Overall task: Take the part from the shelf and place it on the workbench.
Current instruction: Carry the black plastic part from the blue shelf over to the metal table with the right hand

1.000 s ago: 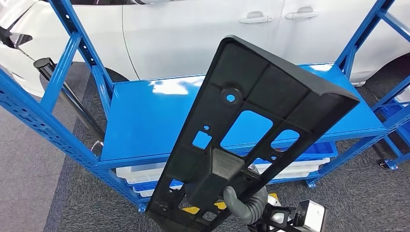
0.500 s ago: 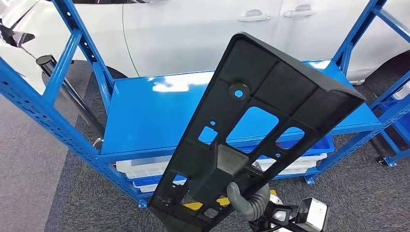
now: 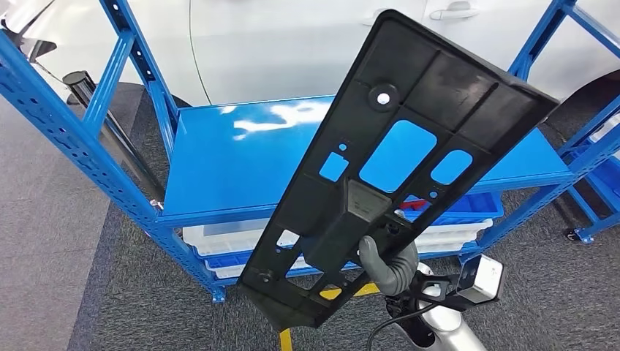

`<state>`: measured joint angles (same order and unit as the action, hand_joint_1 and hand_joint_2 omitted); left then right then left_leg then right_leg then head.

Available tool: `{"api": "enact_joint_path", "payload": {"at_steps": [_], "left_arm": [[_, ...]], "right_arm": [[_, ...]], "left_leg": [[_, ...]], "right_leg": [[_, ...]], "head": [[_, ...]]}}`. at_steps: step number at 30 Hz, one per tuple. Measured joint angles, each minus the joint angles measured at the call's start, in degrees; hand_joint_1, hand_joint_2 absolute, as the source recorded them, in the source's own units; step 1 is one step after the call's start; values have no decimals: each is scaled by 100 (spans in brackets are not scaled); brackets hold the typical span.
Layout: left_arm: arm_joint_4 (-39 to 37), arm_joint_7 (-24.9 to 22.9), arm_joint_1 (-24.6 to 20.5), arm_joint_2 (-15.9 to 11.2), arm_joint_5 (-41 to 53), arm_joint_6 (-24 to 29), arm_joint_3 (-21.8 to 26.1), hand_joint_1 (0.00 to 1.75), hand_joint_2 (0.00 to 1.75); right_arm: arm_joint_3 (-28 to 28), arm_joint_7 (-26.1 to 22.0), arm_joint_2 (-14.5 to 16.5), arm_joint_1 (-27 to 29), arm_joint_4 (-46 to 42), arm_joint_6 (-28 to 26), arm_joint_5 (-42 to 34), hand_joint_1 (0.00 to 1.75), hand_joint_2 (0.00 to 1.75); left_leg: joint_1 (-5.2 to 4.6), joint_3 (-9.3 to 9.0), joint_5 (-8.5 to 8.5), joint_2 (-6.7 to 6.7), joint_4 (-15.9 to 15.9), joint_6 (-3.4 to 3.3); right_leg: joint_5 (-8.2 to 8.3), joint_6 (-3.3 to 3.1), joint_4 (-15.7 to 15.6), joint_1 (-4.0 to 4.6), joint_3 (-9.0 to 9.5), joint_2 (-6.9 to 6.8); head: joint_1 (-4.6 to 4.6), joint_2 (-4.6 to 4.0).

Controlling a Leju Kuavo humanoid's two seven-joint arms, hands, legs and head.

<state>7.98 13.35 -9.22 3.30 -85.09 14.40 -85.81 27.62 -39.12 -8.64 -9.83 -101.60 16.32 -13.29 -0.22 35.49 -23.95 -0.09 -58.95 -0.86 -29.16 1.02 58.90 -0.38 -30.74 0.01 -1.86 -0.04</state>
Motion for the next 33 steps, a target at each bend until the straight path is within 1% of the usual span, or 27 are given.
{"api": "enact_joint_path", "payload": {"at_steps": [1, 3, 4, 5, 6, 8, 9, 10, 11, 13, 14, 15, 16, 18, 19, 20, 21, 23, 24, 25, 26, 27, 28, 29, 30, 31, 33], "left_arm": [[0, 5, 2, 0, -5, 1, 0, 0, 175], [0, 19, 6, -3, -12, 8, 0, 0, 175], [0, 26, 7, -4, -14, 12, 0, 0, 175], [0, 32, 6, -6, -14, 16, 0, 0, 175], [0, 36, 6, -7, -14, 16, 0, 0, 175], [0, 37, 6, -8, -9, 7, 0, 0, 175], [0, 36, 7, -9, -7, 2, 0, 0, 175], [0, 32, 7, -9, -5, 0, 0, 0, 175], [0, 24, 6, -9, -3, -1, 0, 0, 175], [0, -2, -10, -14, -3, -1, 0, 0, 175], [0, -12, -23, -18, -4, 1, 0, 0, 175], [0, -18, -35, -21, -5, 4, 0, 0, 175], [0, -20, -40, -25, -8, 7, 0, 0, 175], [0, -22, -25, -27, -13, 13, 0, 0, 175], [0, -22, -19, -28, -14, 13, 0, 0, 175], [0, -23, -20, -30, -13, 13, 0, 0, 175], [0, -23, -24, -32, -10, 11, 0, 0, 175], [0, -25, -32, -35, -1, 4, 0, 0, 175], [0, -27, -31, -36, 2, 1, 0, 0, 175], [0, -28, -29, -37, 4, -1, -1, 0, 175], [0, -31, -28, -37, 5, -2, -1, 0, 175], [0, -32, -29, -37, 6, -2, -2, 0, 175], [0, -32, -30, -37, 7, -2, -2, 0, 175], [0, -34, -34, -37, 9, -2, -2, 0, 175], [0, -36, -37, -37, 10, -2, -3, 0, 175], [0, -40, -39, -37, 12, -2, -3, 0, 175], [0, -47, -41, -38, 13, -1, -5, 0, 175]], "right_arm": [[12, -16, -14, -3, 23, -4, 0, 155, 175], [41, -22, -28, -21, 62, -26, -1, 155, 175], [59, -10, -30, -45, 76, -49, -3, 155, 175], [73, 11, -30, -76, 85, -74, -10, 155, 175], [83, 39, -30, -112, 92, -97, -18, 155, 175], [93, 102, -29, -173, 104, -128, -34, 155, 175], [98, 135, -29, -195, 108, -143, -44, 155, 175], [105, 170, -28, -216, 111, -158, -59, 155, 175], [112, 203, -28, -238, 113, -171, -84, 155, 175], [126, 268, -28, -321, 114, -202, -167, 155, 175], [133, 297, -28, -384, 118, -227, -224, 155, 175], [142, 327, -29, -455, 126, -257, -283, 155, 175], [153, 354, -30, -518, 137, -285, -338, 155, 175], [171, 397, -30, -602, 166, -315, -409, 155, 175], [178, 410, -30, -626, 179, -327, -431, 155, 175], [184, 421, -30, -650, 190, -345, -446, 155, 175], [190, 427, -30, -672, 200, -369, -458, 155, 175], [203, 436, -30, -699, 214, -417, -476, 155, 175], [209, 440, -30, -702, 223, -436, -481, 155, 175], [217, 446, -30, -703, 231, -457, -488, 155, 175], [227, 452, -30, -705, 238, -478, -495, 155, 175], [237, 458, -30, -713, 242, -496, -502, 155, 175], [247, 462, -30, -727, 243, -508, -507, 155, 175], [256, 462, -30, -745, 243, -513, -511, 155, 175], [262, 461, -31, -761, 243, -517, -514, 155, 175], [266, 459, -32, -773, 244, -521, -516, 155, 175], [272, 454, -34, -781, 245, -526, -520, 155, 175]], "left_leg": [[-4, 14, 26, -1, 1, 34], [5, 38, 47, -6, -3, 100], [11, 72, -30, -8, -69, 133], [21, 139, -190, -10, -238, 165], [38, 240, -424, -11, -521, 195], [60, 469, -887, -10, -1256, 243], [64, 512, -1007, -10, -1503, 254], [65, 455, -1023, -10, -1551, 254], [65, 284, -948, -10, -1372, 243], [54, -288, -712, -10, -536, 183], [40, -513, -622, -11, -165, 149], [22, -645, -570, -12, 74, 115], [1, -676, -551, -14, 166, 84], [-6, -630, -455, -13, 172, 22], [4, -602, -395, -7, 191, -14], [17, -559, -329, 2, 212, -50], [29, -500, -262, 11, 228, -79], [17, -351, -156, 18, 220, -110], [13, -271, -105, 19, 211, -110], [12, -191, -56, 19, 197, -105], [13, -114, -13, 18, 177, -96], [15, -43, 24, 17, 151, -81], [17, 21, 55, 16, 117, -61], [12, 76, 82, 14, 81, -36], [6, 113, 112, 13, 56, -7], [1, 138, 142, 12, 42, 25], [-3, 159, 201, 11, 54, 92]], "right_leg": [[32, -32, 7, 15, -22, 3], [105, -115, -13, 2, -64, -5], [149, -158, -28, -10, -91, -15], [197, -196, -45, -24, -128, -24], [241, -219, -47, -29, -176, -32], [323, -234, -37, -25, -293, -38], [366, -231, -31, -22, -356, -42], [408, -225, -24, -18, -416, -44], [448, -218, -21, -15, -470, -44], [531, -191, -17, -4, -553, -40], [572, -164, -16, 2, -582, -37], [613, -129, -16, 4, -605, -36], [652, -90, -20, 1, -620, -37], [714, -11, -35, -14, -639, -38], [666, 21, -2, -21, -666, -33], [527, 46, 117, -25, -721, -26], [293, 64, 355, -30, -811, -21], [-245, 87, 1082, -38, -1026, -15], [-393, 97, 1399, -39, -1084, -15], [-415, 104, 1555, -39, -1060, -15], [-328, 106, 1499, -39, -932, -16], [-186, 101, 1233, -40, -697, -16], [-93, 89, 828, -39, -406, -16], [-50, 65, 436, -26, -142, -14], [-46, 34, 146, -13, 37, -11], [-76, -3, -9, 2, 115, -6], [-37, -92, -53, 10, 90, -2]], "head": [[0, 0], [0, 0], [0, 0], [0, 0], [0, 0], [0, 0], [0, 0], [0, 0], [0, 0], [0, 0], [1, 0], [1, 0], [1, 0], [0, 0], [0, 0], [0, 0], [0, 0], [1, 0], [1, 0], [1, 0], [0, 0], [0, 0], [0, 0], [-1, 0], [0, 0], [0, 0], [1, 0]]}}
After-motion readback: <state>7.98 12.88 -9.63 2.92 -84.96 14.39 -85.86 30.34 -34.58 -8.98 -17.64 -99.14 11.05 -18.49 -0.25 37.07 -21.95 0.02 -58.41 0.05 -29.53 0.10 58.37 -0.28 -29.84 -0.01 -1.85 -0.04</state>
